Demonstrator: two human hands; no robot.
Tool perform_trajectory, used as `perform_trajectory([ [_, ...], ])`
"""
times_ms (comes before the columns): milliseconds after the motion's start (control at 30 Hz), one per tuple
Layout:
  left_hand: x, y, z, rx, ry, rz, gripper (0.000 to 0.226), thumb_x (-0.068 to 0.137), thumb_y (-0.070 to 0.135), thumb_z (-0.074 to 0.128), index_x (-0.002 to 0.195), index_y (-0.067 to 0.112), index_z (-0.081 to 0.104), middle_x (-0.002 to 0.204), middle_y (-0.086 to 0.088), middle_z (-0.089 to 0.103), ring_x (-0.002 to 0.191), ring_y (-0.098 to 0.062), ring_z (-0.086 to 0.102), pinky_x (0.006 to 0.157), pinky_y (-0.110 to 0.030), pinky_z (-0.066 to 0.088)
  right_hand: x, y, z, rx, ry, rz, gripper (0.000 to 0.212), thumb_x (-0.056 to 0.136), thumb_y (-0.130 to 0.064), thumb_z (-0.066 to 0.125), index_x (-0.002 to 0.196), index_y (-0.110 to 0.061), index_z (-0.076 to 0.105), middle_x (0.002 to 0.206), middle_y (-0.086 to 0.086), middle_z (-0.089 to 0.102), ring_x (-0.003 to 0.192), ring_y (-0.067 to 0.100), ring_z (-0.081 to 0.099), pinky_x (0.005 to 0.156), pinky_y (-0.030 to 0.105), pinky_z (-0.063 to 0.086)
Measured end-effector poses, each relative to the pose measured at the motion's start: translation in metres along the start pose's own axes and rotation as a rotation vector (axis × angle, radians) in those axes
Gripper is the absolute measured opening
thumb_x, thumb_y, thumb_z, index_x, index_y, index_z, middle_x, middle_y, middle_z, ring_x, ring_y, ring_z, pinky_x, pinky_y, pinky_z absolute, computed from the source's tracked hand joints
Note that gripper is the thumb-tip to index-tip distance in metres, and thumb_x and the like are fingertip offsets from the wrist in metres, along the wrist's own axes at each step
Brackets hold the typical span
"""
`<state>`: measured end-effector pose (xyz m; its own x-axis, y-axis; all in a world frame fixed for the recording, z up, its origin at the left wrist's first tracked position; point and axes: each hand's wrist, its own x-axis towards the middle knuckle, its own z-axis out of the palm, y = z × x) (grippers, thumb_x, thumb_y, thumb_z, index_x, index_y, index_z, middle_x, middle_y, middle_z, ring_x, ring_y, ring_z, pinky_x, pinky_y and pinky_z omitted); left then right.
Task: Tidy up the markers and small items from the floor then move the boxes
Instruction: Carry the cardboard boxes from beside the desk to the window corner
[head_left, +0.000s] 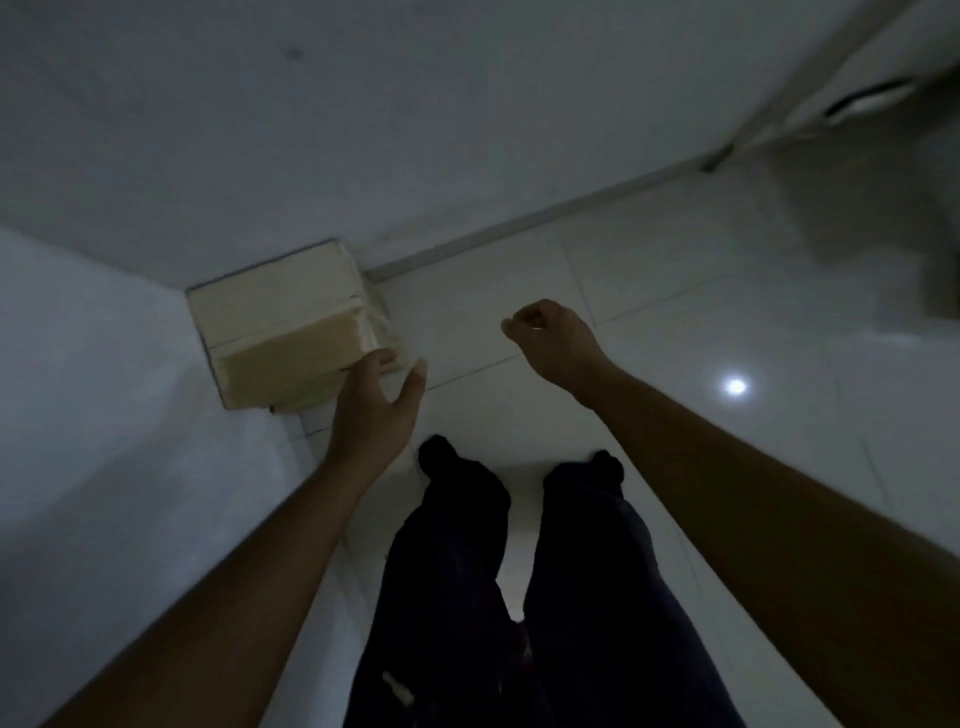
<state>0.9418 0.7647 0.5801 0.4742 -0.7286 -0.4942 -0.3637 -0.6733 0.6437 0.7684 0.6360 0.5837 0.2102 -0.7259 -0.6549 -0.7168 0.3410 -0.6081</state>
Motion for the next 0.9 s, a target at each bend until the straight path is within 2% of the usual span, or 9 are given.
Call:
perform_trajectory([
  [67, -0.012, 0.026, 0.011, 0.044, -0.058, 0.043, 0.051, 0.089, 0.049, 0.054, 0.130, 0.018, 0.048, 0.134, -0.003, 0.052, 0.112, -0.008, 0.045, 0.090, -0.024, 0.034, -0.026, 0.014, -0.031, 0.052, 0.040, 0.008, 0.040, 0.090, -0.045, 0.057, 0.116, -0.016, 0.058, 0.125, 0.003, 0.060, 0.113, 0.018, 0.055, 0.089, 0.031, 0.044],
  [200, -0.038, 0.084, 0.048, 0.154, -0.145, 0.149, 0.064, 0.086, 0.061, 0.049, 0.136, 0.021, 0.043, 0.143, -0.002, 0.046, 0.127, -0.017, 0.044, 0.097, -0.027, 0.033, -0.076, 0.065, -0.104, 0.140, 0.136, 0.028, 0.047, 0.090, -0.048, 0.056, 0.122, -0.015, 0.057, 0.129, 0.003, 0.059, 0.117, 0.018, 0.054, 0.097, 0.034, 0.044],
  [333, -0.064, 0.133, 0.097, 0.188, -0.199, 0.233, 0.065, 0.086, 0.060, 0.050, 0.137, 0.021, 0.043, 0.144, -0.001, 0.044, 0.130, -0.016, 0.041, 0.101, -0.026, 0.030, -0.119, 0.129, -0.164, 0.236, 0.241, 0.090, 0.049, 0.089, -0.052, 0.057, 0.122, -0.016, 0.056, 0.128, 0.003, 0.059, 0.116, 0.019, 0.054, 0.100, 0.040, 0.045],
  [567, -0.149, 0.253, 0.251, 0.231, -0.353, 0.455, 0.061, 0.088, 0.054, 0.053, 0.136, 0.019, 0.044, 0.144, -0.003, 0.045, 0.130, -0.018, 0.042, 0.102, -0.026, 0.031, -0.212, 0.274, -0.302, 0.421, 0.496, 0.199, 0.049, 0.085, -0.056, 0.059, 0.117, -0.018, 0.060, 0.120, 0.001, 0.063, 0.107, 0.017, 0.058, 0.091, 0.036, 0.049],
  [633, -0.175, 0.287, 0.294, 0.243, -0.413, 0.530, 0.059, 0.088, 0.054, 0.053, 0.135, 0.019, 0.045, 0.143, -0.003, 0.045, 0.129, -0.017, 0.043, 0.100, -0.025, 0.031, -0.237, 0.307, -0.338, 0.482, 0.568, 0.233, 0.050, 0.085, -0.056, 0.059, 0.117, -0.018, 0.060, 0.119, 0.001, 0.063, 0.107, 0.018, 0.059, 0.091, 0.038, 0.051],
  [900, -0.232, 0.423, 0.437, 0.338, -0.632, 0.821, 0.061, 0.087, 0.057, 0.053, 0.133, 0.019, 0.046, 0.140, -0.002, 0.047, 0.126, -0.016, 0.045, 0.099, -0.025, 0.033, -0.294, 0.395, -0.462, 0.698, 0.827, 0.274, 0.048, 0.084, -0.052, 0.062, 0.117, -0.018, 0.059, 0.120, 0.003, 0.062, 0.109, 0.020, 0.059, 0.096, 0.045, 0.051],
])
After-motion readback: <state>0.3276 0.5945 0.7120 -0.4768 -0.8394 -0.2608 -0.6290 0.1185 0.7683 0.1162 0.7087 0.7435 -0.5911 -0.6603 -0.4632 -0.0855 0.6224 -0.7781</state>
